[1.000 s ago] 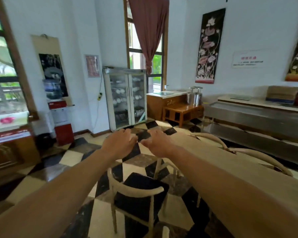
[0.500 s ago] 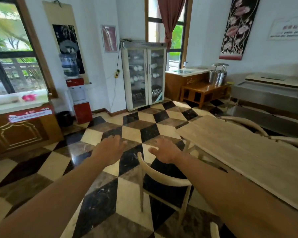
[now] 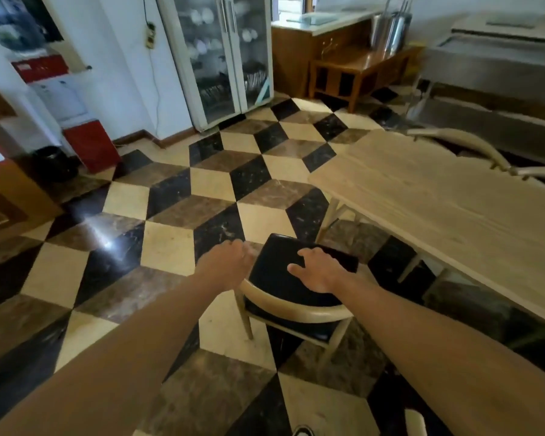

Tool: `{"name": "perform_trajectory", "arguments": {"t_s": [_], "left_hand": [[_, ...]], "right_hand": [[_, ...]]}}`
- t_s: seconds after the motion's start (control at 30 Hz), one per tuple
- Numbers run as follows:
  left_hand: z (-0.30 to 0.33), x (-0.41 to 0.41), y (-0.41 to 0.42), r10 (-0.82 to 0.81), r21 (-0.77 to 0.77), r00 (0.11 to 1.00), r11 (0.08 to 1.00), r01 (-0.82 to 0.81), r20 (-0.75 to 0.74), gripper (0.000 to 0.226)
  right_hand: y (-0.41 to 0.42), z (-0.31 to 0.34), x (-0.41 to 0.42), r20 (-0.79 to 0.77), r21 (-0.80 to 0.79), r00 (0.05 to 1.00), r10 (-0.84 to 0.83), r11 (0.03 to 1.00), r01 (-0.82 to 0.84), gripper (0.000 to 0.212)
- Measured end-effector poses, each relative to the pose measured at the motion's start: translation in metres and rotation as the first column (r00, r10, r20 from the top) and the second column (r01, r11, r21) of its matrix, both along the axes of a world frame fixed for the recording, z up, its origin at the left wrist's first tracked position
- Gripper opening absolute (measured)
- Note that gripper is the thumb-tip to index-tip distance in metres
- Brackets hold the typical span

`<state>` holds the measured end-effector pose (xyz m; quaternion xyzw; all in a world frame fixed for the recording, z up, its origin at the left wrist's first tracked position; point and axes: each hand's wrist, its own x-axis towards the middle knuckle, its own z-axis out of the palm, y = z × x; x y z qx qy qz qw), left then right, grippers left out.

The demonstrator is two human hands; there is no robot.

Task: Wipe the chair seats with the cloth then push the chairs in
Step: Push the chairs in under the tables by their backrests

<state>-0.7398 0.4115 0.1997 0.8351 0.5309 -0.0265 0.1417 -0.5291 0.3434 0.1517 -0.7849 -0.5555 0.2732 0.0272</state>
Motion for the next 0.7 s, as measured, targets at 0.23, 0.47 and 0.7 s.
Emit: {"name": "perform_trajectory", "arguments": {"t_s": [0.23, 0.47, 0.7], "left_hand": [[-0.102, 0.050, 0.089, -0.117, -0.154, 0.988, 0.983, 0.102, -0.096, 0.040], [-0.180, 0.071, 0.129, -0.375, -0.309, 0.892, 0.905, 0.293, -0.252, 0.026], [-0.232, 0.079, 0.183, -0.568, -0.494, 0.756, 0.783, 0.377, -0.324, 0.021]], "right_hand": [[0.015, -0.098, 0.061, 0.021, -0.247, 0.982, -0.188, 0.951, 0.188, 0.061], [0.006, -0.152, 0.083, 0.081, -0.472, 0.978, -0.191, 0.857, 0.206, 0.045], [0.022, -0.180, 0.077, 0.144, -0.542, 0.970, -0.198, 0.804, 0.244, 0.037]]}}
